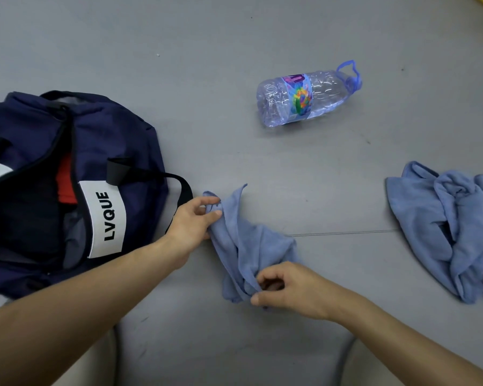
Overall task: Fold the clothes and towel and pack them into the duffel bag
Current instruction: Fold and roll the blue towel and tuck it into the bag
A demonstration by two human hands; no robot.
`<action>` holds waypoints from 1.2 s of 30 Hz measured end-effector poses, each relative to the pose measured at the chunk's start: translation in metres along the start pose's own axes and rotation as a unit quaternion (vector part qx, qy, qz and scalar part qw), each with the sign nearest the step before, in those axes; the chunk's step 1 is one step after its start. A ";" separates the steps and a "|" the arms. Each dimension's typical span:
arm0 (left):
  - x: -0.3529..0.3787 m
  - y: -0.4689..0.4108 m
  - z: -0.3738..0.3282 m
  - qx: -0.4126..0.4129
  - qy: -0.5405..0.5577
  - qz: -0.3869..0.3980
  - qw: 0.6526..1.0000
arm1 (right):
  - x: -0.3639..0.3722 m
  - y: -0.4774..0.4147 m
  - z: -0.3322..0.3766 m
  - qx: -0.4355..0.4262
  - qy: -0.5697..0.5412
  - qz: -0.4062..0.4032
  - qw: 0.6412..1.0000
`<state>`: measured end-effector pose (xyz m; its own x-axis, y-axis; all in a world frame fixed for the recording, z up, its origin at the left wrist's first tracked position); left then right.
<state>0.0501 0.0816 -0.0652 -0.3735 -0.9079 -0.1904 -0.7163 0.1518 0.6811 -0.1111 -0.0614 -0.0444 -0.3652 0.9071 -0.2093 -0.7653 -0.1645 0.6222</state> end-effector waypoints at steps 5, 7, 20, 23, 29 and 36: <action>0.004 0.011 -0.020 0.058 0.002 0.011 0.998 | -0.054 -0.013 0.018 -0.001 0.053 -0.203 0.978; 0.007 0.016 -0.034 0.090 -0.004 0.019 0.996 | -0.078 -0.018 0.032 -0.011 0.057 -0.270 0.961; 0.004 0.063 -0.096 0.251 -0.182 0.198 0.930 | -0.103 -0.063 0.077 -0.087 -0.019 -0.132 0.987; 0.000 0.080 -0.126 0.297 -0.226 0.223 0.901 | -0.105 -0.049 0.097 -0.110 -0.097 -0.029 0.989; -0.015 0.089 -0.156 0.335 -0.265 0.191 0.884 | -0.112 -0.035 0.128 -0.141 0.005 -0.101 0.985; -0.026 0.085 -0.147 0.447 -0.259 0.010 0.856 | -0.104 -0.025 0.127 -0.192 -0.024 -0.193 0.962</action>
<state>0.0853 0.0610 0.1016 -0.4358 -0.6413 -0.6316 -0.7855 0.6136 -0.0810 0.0130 -0.1021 0.0579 0.0034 0.9444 -0.3288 -0.9818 0.0656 0.1783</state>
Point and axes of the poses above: each hand's wrist, its own y-axis away from the middle knuckle, its own x-axis out of the palm, z = x × y, the point moved 6 cm from there along -y, towards the middle knuckle, and after that the axes turned 6 degrees about -z, right-handed, at the moved point
